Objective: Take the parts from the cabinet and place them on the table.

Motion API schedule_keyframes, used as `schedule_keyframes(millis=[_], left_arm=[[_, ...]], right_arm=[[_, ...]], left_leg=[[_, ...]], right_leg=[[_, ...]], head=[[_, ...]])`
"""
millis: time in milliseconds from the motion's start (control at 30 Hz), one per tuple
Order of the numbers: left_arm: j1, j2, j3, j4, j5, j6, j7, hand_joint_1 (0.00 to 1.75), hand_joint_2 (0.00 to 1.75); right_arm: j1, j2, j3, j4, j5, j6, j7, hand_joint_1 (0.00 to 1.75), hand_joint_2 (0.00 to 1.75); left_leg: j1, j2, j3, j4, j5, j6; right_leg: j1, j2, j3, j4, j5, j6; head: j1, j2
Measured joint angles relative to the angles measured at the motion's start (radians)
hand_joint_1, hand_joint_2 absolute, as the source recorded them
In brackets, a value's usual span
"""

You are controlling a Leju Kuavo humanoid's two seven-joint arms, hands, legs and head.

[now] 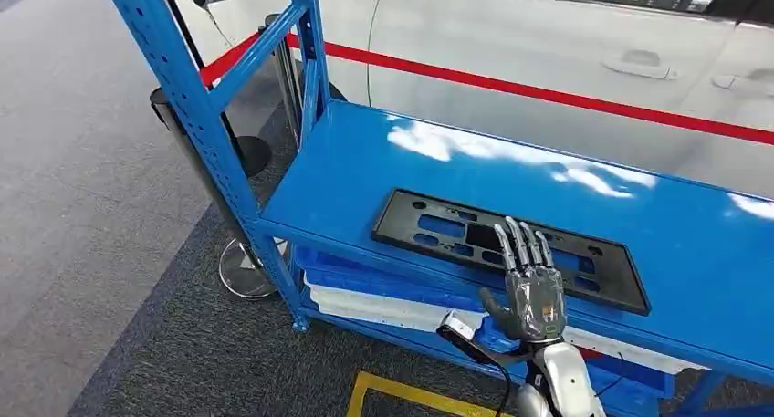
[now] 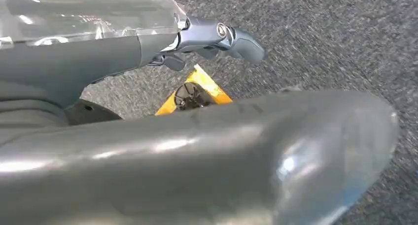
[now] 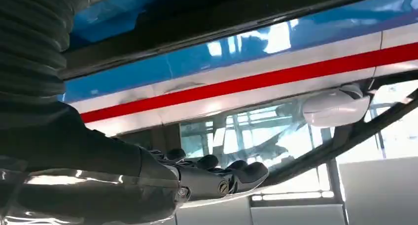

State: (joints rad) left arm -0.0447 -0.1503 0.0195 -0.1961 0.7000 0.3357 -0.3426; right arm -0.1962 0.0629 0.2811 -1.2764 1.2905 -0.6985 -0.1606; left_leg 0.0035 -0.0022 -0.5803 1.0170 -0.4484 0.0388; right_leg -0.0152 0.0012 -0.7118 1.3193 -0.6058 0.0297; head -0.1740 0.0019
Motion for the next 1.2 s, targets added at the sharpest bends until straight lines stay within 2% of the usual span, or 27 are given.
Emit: schedule_keyframes(millis=[33, 67, 100, 133, 167, 233, 300, 333, 433, 467, 500, 533, 600, 633, 667, 767, 800, 833, 867, 933, 967, 1000, 1033, 1100, 1133, 1167, 1200], left_arm=[[0.000, 0.000, -0.001, 0.000, 0.000, 0.000, 0.003, 0.00, 0.00], [0.000, 0.000, -0.002, 0.000, 0.000, 0.001, 0.007, 0.00, 0.00], [0.000, 0.000, -0.005, 0.000, -0.001, 0.002, 0.008, 0.00, 0.00], [-0.001, 0.000, -0.006, 0.000, -0.001, 0.002, 0.009, 0.00, 0.00], [-0.005, 0.001, -0.006, 0.000, -0.001, 0.003, 0.011, 0.00, 0.00], [-0.006, 0.002, -0.006, 0.000, -0.001, 0.005, 0.015, 0.00, 0.00], [-0.007, 0.004, -0.006, 0.000, -0.002, 0.006, 0.016, 0.00, 0.00], [-0.007, 0.006, -0.006, 0.000, -0.003, 0.006, 0.016, 0.00, 0.00], [-0.008, 0.007, -0.006, 0.000, -0.003, 0.008, 0.017, 0.00, 0.00], [-0.007, 0.008, -0.006, 0.000, -0.003, 0.009, 0.017, 0.00, 0.00], [-0.006, 0.008, -0.006, 0.000, -0.003, 0.010, 0.017, 0.00, 0.00], [-0.005, 0.009, -0.006, 0.000, -0.003, 0.010, 0.017, 0.00, 0.00], [-0.007, 0.011, -0.006, 0.000, -0.003, 0.010, 0.017, 0.00, 0.00], [-0.008, 0.011, -0.006, 0.000, -0.003, 0.010, 0.017, 0.00, 0.00], [-0.010, 0.011, -0.006, 0.000, -0.003, 0.010, 0.017, 0.00, 0.00], [-0.009, 0.012, -0.006, 0.000, -0.003, 0.010, 0.016, 0.00, 0.00], [-0.007, 0.013, -0.006, 0.000, -0.003, 0.010, 0.016, 0.00, 0.00], [-0.008, 0.012, -0.007, 0.000, -0.003, 0.010, 0.017, 0.00, 0.00], [-0.010, 0.012, -0.007, 0.000, -0.003, 0.010, 0.017, 0.00, 0.00], [-0.010, 0.012, -0.007, 0.000, -0.005, 0.010, 0.018, 0.00, 0.00], [-0.010, 0.012, -0.007, 0.000, -0.006, 0.010, 0.018, 0.00, 0.00], [-0.009, 0.012, -0.007, 0.000, -0.008, 0.010, 0.019, 0.00, 0.00], [-0.007, 0.012, -0.007, 0.000, -0.011, 0.010, 0.019, 0.00, 0.00], [-0.008, 0.012, -0.007, 0.000, -0.016, 0.010, 0.019, 0.00, 0.00], [-0.009, 0.012, -0.008, 0.000, -0.016, 0.010, 0.019, 0.00, 0.00], [-0.009, 0.012, -0.008, 0.000, -0.016, 0.010, 0.019, 0.00, 0.00], [-0.010, 0.012, -0.008, 0.000, -0.016, 0.011, 0.020, 0.00, 0.00]], right_arm=[[0.000, -0.001, 0.000, 0.000, 0.000, 0.000, 0.000, 0.00, 1.75], [-0.003, -0.001, 0.000, 0.001, 0.000, 0.000, 0.000, 0.00, 1.75], [-0.005, -0.001, 0.000, 0.001, 0.000, 0.000, 0.000, 0.00, 1.75], [-0.008, -0.001, 0.000, 0.002, 0.000, 0.000, 0.000, 0.00, 1.75], [-0.011, -0.001, 0.000, 0.005, 0.000, 0.000, 0.000, 0.00, 1.75], [-0.017, -0.001, 0.000, 0.011, 0.000, 0.000, 0.001, 0.00, 1.75], [-0.029, 0.000, 0.000, 0.022, 0.008, 0.003, 0.011, 0.00, 1.75], [-0.038, 0.000, 0.000, 0.027, 0.015, 0.006, 0.015, 0.00, 1.75], [-0.078, 0.002, 0.012, 0.076, 0.041, 0.020, 0.039, 0.00, 1.75], [-0.090, 0.003, 0.014, 0.097, 0.048, 0.025, 0.046, 0.00, 1.75], [-0.103, 0.003, 0.019, 0.123, 0.061, 0.029, 0.055, 0.00, 1.75], [-0.119, 0.004, 0.026, 0.144, 0.075, 0.035, 0.063, 0.00, 1.75], [-0.152, 0.009, 0.037, 0.181, 0.095, 0.045, 0.077, 0.00, 1.75], [-0.166, 0.011, 0.040, 0.195, 0.099, 0.046, 0.081, 0.00, 1.75], [-0.178, 0.014, 0.042, 0.209, 0.101, 0.047, 0.084, 0.00, 1.75], [-0.200, 0.016, 0.049, 0.240, 0.117, 0.056, 0.093, 0.00, 1.75], [-0.209, 0.017, 0.053, 0.249, 0.125, 0.063, 0.098, 0.00, 1.75], [-0.216, 0.017, 0.058, 0.262, 0.134, 0.069, 0.105, 0.00, 1.75], [-0.228, 0.018, 0.060, 0.273, 0.141, 0.072, 0.109, 0.00, 1.75], [-0.243, 0.019, 0.063, 0.309, 0.149, 0.078, 0.121, 0.00, 1.75], [-0.244, 0.019, 0.066, 0.324, 0.151, 0.079, 0.123, 0.00, 1.75], [-0.244, 0.019, 0.068, 0.335, 0.153, 0.079, 0.123, 0.00, 1.75], [-0.248, 0.019, 0.068, 0.341, 0.153, 0.079, 0.124, 0.00, 1.75], [-0.261, 0.022, 0.069, 0.351, 0.154, 0.079, 0.124, 0.00, 1.75], [-0.264, 0.022, 0.069, 0.356, 0.155, 0.079, 0.125, 1.75, 1.75], [-0.267, 0.023, 0.070, 0.361, 0.158, 0.079, 0.129, 1.75, 1.75], [-0.271, 0.027, 0.072, 0.367, 0.160, 0.079, 0.135, 1.75, 1.75]], left_leg=[[-0.001, -0.001, 0.004, 0.000, -0.003, 0.000], [-0.004, -0.002, 0.014, 0.000, -0.008, -0.002], [-0.005, -0.002, 0.020, -0.001, -0.012, -0.003], [-0.004, -0.002, 0.023, -0.003, -0.014, -0.005], [-0.013, -0.004, 0.021, 0.002, -0.018, -0.012], [-0.006, -0.003, 0.022, -0.004, -0.018, -0.022], [-0.012, -0.003, 0.028, -0.008, -0.022, -0.034], [-0.008, -0.003, 0.022, 0.012, -0.038, -0.038], [0.000, -0.003, -0.086, 0.235, -0.145, -0.052], [0.001, -0.003, -0.119, 0.296, -0.161, -0.055], [0.001, -0.003, -0.132, 0.312, -0.150, -0.057], [0.001, -0.003, -0.117, 0.271, -0.115, -0.056], [0.001, -0.003, -0.036, 0.093, -0.018, -0.049], [0.000, -0.002, 0.002, 0.012, 0.011, -0.042], [-0.007, -0.002, 0.013, -0.011, 0.000, -0.037], [-0.008, -0.005, 0.007, -0.009, 0.004, -0.022], [-0.002, -0.004, 0.010, -0.019, 0.010, -0.014], [0.001, -0.004, 0.013, -0.023, 0.013, -0.010], [0.003, -0.002, 0.012, -0.023, 0.014, -0.005], [0.002, -0.002, 0.010, -0.022, 0.014, -0.003], [0.002, -0.003, 0.009, -0.022, 0.014, -0.003], [0.002, -0.004, 0.010, -0.021, 0.013, -0.003], [0.002, -0.004, 0.011, -0.021, 0.012, -0.004], [0.002, -0.004, 0.017, -0.018, 0.007, -0.009], [0.002, -0.005, 0.020, -0.016, 0.003, -0.014], [-0.004, -0.005, 0.017, -0.014, 0.000, -0.019], [-0.004, -0.005, 0.014, -0.012, -0.001, -0.024]], right_leg=[[0.001, 0.000, 0.012, -0.037, 0.031, -0.003], [0.004, 0.000, 0.061, -0.152, 0.106, -0.013], [0.007, 0.000, 0.096, -0.234, 0.150, -0.022], [0.013, 0.001, 0.121, -0.288, 0.155, -0.032], [0.016, -0.002, 0.120, -0.301, 0.160, -0.031], [0.021, 0.000, 0.118, -0.297, 0.158, -0.034], [0.009, -0.001, 0.125, -0.313, 0.165, -0.045], [0.008, -0.001, 0.131, -0.318, 0.167, -0.048], [0.007, -0.002, 0.132, -0.318, 0.165, -0.055], [0.008, -0.002, 0.131, -0.318, 0.164, -0.056], [0.009, -0.002, 0.132, -0.318, 0.164, -0.056], [0.009, -0.002, 0.134, -0.317, 0.163, -0.056], [0.009, 0.000, 0.139, -0.316, 0.161, -0.053], [0.010, 0.000, 0.141, -0.316, 0.159, -0.050], [0.018, 0.001, 0.138, -0.311, 0.156, -0.044], [0.013, -0.001, 0.137, -0.315, 0.160, -0.030], [0.018, -0.001, 0.137, -0.313, 0.158, -0.023], [0.013, 0.000, 0.133, -0.298, 0.146, -0.019], [0.012, -0.001, 0.112, -0.254, 0.112, -0.016], [0.006, -0.001, 0.029, -0.083, 0.031, -0.008], [0.005, -0.001, -0.005, -0.016, 0.012, -0.005], [0.002, -0.001, -0.022, 0.009, 0.017, -0.002], [0.001, -0.001, -0.013, -0.017, 0.047, -0.002], [0.000, -0.001, 0.061, -0.175, 0.139, -0.006], [-0.001, -0.001, 0.110, -0.277, 0.182, -0.009], [0.005, -0.001, 0.121, -0.303, 0.161, -0.013], [0.007, 0.001, 0.118, -0.306, 0.168, -0.019]], head=[[0.000, 0.000], [0.000, 0.000], [0.000, 0.000], [0.000, 0.000], [0.000, 0.000], [0.000, 0.000], [0.000, 0.000], [0.000, 0.000], [0.000, 0.000], [0.000, 0.000], [0.000, 0.000], [0.000, 0.000], [0.000, 0.000], [0.000, 0.000], [0.000, 0.000], [0.000, 0.000], [0.000, 0.000], [0.000, 0.000], [0.000, 0.000], [0.000, 0.000], [0.000, 0.000], [0.000, 0.000], [0.000, 0.000], [0.000, 0.000], [0.000, 0.000], [0.000, 0.000], [0.000, 0.000]])
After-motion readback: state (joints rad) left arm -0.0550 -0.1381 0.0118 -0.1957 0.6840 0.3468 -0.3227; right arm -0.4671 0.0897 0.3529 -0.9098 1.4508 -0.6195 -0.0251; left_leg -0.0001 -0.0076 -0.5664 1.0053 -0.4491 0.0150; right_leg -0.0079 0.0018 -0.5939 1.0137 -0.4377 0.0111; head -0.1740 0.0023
